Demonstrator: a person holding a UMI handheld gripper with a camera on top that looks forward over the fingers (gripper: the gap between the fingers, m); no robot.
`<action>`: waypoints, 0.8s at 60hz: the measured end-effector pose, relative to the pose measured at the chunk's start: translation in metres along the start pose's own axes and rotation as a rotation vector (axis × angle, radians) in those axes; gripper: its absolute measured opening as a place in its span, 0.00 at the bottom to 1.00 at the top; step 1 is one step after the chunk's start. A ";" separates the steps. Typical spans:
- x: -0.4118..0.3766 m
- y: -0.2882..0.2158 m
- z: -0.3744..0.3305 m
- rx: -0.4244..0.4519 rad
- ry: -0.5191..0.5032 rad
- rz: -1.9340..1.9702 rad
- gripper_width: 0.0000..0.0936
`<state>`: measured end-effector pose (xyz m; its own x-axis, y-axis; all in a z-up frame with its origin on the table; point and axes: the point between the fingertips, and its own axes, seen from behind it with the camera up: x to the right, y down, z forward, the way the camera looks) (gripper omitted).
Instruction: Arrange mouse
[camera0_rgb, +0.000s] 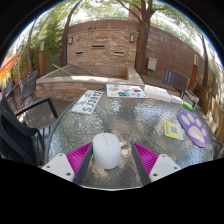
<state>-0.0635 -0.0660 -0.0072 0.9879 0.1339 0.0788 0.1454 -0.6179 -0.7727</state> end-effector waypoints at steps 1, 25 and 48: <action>0.001 -0.001 0.002 -0.002 0.000 0.001 0.84; -0.020 -0.009 0.012 -0.034 -0.125 0.023 0.37; 0.131 -0.286 -0.125 0.504 -0.221 0.105 0.37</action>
<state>0.0307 0.0308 0.3028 0.9528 0.2843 -0.1069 -0.0511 -0.1967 -0.9791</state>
